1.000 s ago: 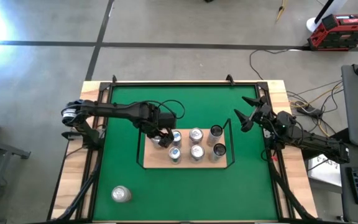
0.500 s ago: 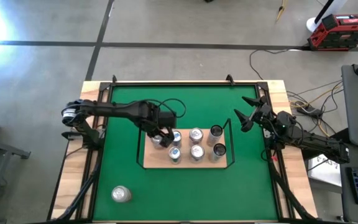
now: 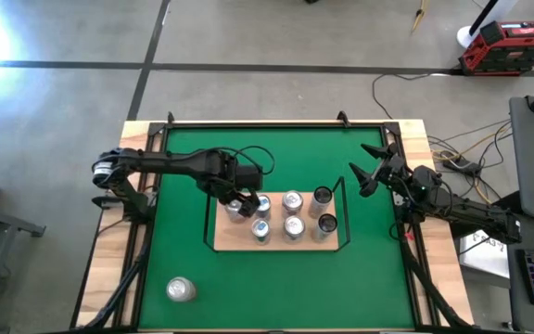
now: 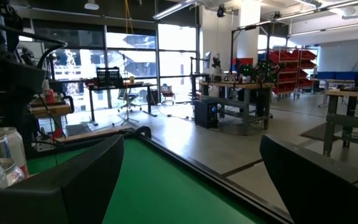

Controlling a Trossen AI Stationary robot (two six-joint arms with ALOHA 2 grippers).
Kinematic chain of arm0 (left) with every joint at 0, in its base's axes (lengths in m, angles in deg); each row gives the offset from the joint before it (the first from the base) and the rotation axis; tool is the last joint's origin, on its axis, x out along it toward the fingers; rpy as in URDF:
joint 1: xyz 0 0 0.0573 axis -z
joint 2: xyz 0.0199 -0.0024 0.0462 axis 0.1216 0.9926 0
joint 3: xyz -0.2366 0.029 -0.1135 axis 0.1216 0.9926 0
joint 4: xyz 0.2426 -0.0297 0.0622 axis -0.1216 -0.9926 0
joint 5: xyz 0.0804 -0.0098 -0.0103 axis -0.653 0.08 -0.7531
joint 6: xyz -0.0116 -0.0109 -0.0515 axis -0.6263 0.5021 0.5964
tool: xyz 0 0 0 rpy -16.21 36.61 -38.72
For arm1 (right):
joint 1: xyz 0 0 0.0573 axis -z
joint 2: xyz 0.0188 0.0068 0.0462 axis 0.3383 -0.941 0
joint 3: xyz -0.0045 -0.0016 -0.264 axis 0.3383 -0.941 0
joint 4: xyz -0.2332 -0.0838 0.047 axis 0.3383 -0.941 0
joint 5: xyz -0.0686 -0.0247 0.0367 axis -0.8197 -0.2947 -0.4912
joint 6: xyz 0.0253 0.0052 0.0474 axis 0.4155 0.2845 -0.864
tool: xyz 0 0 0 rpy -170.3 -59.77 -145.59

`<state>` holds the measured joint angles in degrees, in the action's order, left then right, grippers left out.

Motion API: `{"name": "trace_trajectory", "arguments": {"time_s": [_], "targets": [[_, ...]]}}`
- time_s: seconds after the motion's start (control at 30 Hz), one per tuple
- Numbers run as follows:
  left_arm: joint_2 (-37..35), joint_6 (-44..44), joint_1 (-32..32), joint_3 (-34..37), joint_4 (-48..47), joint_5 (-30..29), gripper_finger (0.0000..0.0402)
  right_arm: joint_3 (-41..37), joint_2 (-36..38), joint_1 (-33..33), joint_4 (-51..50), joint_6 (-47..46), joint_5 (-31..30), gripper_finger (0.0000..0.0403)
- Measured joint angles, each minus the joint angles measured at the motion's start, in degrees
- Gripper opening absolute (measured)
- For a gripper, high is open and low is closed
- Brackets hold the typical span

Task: Place canned beverage on shelf
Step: Put the top white-pink soda can on the shelf

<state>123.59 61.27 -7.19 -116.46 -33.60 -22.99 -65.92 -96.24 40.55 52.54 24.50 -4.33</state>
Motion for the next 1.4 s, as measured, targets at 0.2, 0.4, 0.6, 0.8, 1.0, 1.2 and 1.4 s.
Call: {"name": "trace_trajectory", "arguments": {"time_s": [0.2, 0.4, 0.6, 0.8, 1.0, 1.2, 1.4], "targets": [[0.4, 2.7, 0.1, 0.2, 0.0, -0.8, 0.0340, 0.0, 0.0, 0.0, 0.0, -0.1, 0.0, 0.0368], [2.7, 3.3, 0.2, -0.1, -0.6, -0.6, 0.0287, 0.0, 0.0, 0.0, 0.0, -0.1, 0.0, 0.0368], [2.7, 5.1, 0.2, 0.0, -0.6, -0.4, 0.0274, 0.0, 0.0, 0.0, 0.0, 0.0, 0.0, 0.0368], [2.0, 11.9, 0.2, 0.2, -0.9, -0.4, 0.0293, 0.0, 0.0, 0.0, 0.0, 0.0, 0.0, 0.0368], [1.9, 16.2, 0.2, 0.2, -1.4, -0.3, 0.0295, 0.0, 0.0, 0.0, 0.0, -0.1, 0.0, 0.0368], [1.9, 18.8, 0.2, -0.4, -2.0, -0.3, 0.0296, 0.0, 0.0, 0.0, 0.0, -0.1, 0.0, 0.0368], [1.9, 19.2, 0.2, -0.5, -2.1, -0.3, 0.0297, 0.0, 0.0, 0.0, 0.0, 0.0, 0.0, 0.0368]]}}
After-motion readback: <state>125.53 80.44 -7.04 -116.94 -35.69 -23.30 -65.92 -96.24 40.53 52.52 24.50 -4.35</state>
